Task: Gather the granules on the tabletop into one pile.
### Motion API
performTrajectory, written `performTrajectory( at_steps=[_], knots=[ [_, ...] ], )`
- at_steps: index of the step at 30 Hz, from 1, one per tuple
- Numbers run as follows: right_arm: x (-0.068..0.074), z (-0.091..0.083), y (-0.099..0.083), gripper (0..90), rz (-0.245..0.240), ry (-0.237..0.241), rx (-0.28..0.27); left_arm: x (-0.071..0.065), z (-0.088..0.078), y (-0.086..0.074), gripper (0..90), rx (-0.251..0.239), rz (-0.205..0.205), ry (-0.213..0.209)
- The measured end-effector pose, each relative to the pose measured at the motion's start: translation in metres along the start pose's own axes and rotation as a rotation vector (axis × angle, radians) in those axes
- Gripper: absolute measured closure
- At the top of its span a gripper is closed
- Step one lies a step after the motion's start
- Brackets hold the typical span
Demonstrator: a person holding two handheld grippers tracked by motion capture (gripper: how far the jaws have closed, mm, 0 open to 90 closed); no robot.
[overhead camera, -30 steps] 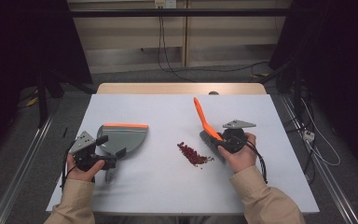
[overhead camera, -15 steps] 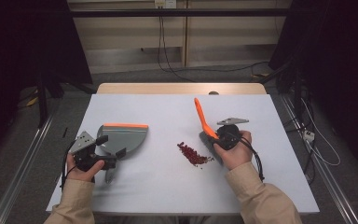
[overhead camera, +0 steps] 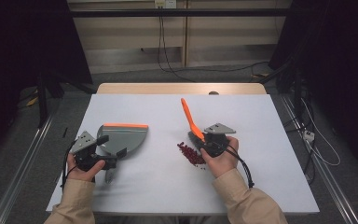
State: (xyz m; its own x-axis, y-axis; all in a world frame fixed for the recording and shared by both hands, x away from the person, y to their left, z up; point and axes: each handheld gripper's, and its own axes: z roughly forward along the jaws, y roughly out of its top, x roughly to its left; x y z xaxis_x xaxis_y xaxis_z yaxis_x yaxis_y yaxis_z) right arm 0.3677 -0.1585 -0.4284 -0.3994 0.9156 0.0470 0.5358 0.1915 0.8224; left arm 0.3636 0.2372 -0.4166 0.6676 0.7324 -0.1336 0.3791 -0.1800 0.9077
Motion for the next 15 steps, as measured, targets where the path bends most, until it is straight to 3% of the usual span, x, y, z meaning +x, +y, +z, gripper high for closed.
performTrajectory(
  at_steps=[6,15],
  knots=[
    [0.009,0.009,0.004,71.5,-0.033,0.008,-0.015,0.000,0.000,0.000,6.0,-0.002,-0.001,0.000],
    [-0.004,-0.003,0.008,71.5,0.004,0.023,-0.059,0.001,-0.001,0.000,6.0,-0.003,0.000,-0.001]
  ],
)
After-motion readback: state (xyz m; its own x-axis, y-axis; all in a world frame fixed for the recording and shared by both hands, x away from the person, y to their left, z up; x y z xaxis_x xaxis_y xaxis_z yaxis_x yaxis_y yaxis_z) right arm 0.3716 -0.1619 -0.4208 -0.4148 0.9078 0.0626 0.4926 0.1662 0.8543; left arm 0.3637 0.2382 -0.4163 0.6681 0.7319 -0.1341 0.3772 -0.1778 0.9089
